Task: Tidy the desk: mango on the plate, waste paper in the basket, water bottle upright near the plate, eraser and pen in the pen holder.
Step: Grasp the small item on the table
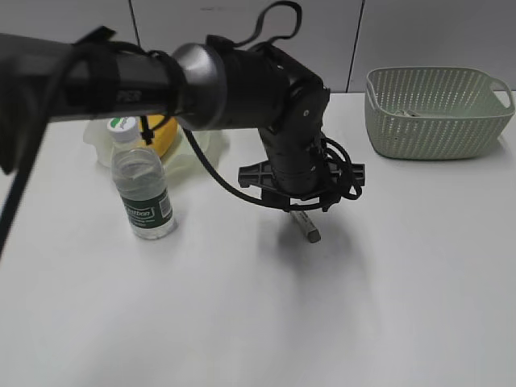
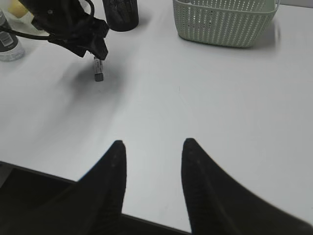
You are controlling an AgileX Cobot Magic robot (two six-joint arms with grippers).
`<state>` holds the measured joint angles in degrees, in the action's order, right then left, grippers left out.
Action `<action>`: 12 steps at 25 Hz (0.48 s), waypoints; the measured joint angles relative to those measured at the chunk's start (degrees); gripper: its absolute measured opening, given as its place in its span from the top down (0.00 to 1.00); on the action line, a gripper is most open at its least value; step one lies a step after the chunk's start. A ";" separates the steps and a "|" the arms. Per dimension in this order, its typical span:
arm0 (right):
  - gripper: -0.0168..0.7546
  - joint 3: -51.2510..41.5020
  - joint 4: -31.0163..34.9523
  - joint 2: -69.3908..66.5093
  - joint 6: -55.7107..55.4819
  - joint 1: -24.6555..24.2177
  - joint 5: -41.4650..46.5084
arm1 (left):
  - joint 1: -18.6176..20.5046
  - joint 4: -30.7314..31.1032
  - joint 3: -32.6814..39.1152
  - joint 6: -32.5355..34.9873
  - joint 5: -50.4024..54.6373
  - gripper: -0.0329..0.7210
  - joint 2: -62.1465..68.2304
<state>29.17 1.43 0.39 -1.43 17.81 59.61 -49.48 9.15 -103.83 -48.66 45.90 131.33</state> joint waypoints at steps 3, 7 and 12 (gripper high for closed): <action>0.58 0.00 0.06 0.00 0.00 0.00 0.00 | 0.00 2.83 -4.40 -5.35 2.65 0.39 3.46; 0.58 0.00 0.17 0.00 0.00 0.00 0.00 | 0.00 4.80 -7.59 -9.99 3.05 0.39 5.81; 0.58 0.00 0.17 0.00 0.00 0.00 0.00 | 0.00 4.86 -7.96 -11.70 3.20 0.41 7.98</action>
<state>29.17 1.60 0.39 -1.43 17.81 59.61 -49.48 14.01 -111.80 -60.36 49.10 139.31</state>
